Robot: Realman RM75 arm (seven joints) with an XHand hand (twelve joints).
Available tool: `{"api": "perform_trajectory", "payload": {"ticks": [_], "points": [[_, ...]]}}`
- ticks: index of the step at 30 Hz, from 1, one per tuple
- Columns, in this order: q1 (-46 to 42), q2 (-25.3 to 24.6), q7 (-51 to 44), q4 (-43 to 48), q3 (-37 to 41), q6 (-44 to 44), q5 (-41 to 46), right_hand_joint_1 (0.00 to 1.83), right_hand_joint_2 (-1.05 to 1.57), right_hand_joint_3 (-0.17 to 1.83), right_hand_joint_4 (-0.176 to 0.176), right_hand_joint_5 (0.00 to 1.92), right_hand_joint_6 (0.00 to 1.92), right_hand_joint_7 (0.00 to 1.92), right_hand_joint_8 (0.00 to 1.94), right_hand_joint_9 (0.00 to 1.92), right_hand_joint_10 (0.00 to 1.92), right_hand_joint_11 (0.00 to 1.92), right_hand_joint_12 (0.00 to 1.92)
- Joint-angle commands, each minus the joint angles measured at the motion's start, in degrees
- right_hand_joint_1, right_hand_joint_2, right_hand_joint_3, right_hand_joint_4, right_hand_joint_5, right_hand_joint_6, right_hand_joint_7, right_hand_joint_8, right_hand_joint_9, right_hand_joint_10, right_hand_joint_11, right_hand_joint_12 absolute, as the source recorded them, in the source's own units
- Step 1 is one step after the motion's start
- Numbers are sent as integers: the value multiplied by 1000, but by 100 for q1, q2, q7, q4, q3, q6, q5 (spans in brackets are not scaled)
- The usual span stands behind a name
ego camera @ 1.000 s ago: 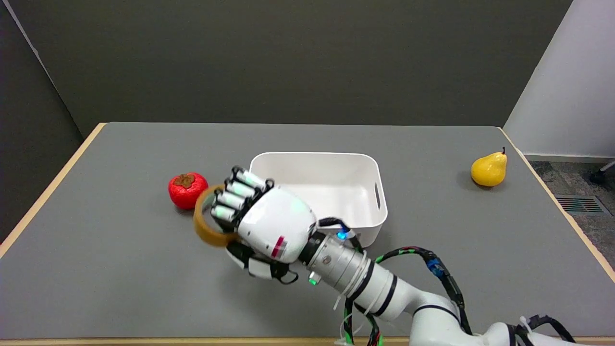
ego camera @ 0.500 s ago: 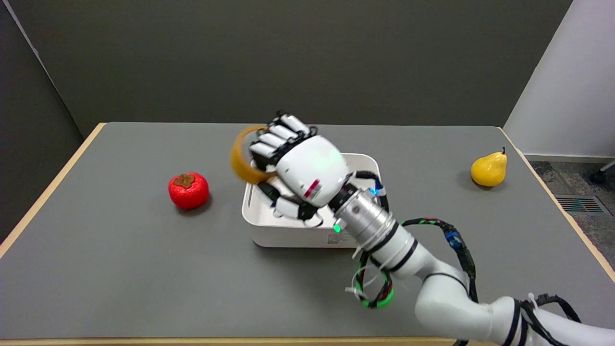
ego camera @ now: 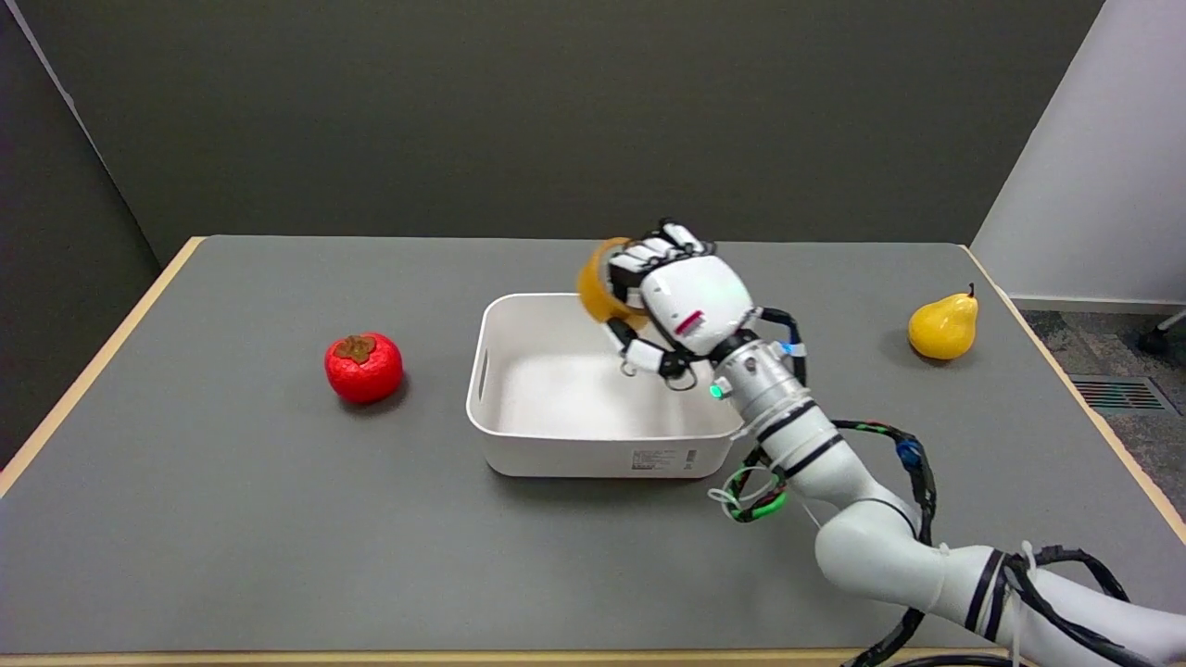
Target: Place yellow tape into white box.
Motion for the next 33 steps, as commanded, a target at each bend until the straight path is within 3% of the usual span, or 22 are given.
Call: {"api": "perform_trajectory", "payload": {"ticks": [1, 16, 23, 29, 31, 32, 33], "points": [[-1073, 252, 22, -209, -256, 2538, 362, 973, 1074, 449, -34, 686, 1525, 558, 904, 421, 1165, 123, 1240], [-1249, 153, 22, 26, -748, 2514, -265, 973, 1067, 458, -28, 692, 1521, 561, 922, 425, 1174, 124, 1245], [-1233, -20, 62, 52, -747, 1939, -632, 972, 1058, 469, -19, 698, 1516, 584, 914, 452, 1169, 141, 1256], [-1243, -15, 127, -20, -719, 1797, -448, 965, 1050, 479, 0, 703, 1513, 592, 911, 465, 1166, 147, 1259], [-1251, 39, 466, 13, -727, 1794, -205, 946, 1054, 473, 36, 700, 1515, 591, 901, 463, 1163, 149, 1259], [-1257, 80, 703, 18, -727, 1779, -143, 870, 911, 622, 48, 575, 1227, 497, 755, 399, 1060, 116, 1229], [-1257, 111, 885, 11, -730, 1781, -132, 767, 707, 837, 57, 398, 814, 362, 548, 309, 914, 68, 1186]]}}
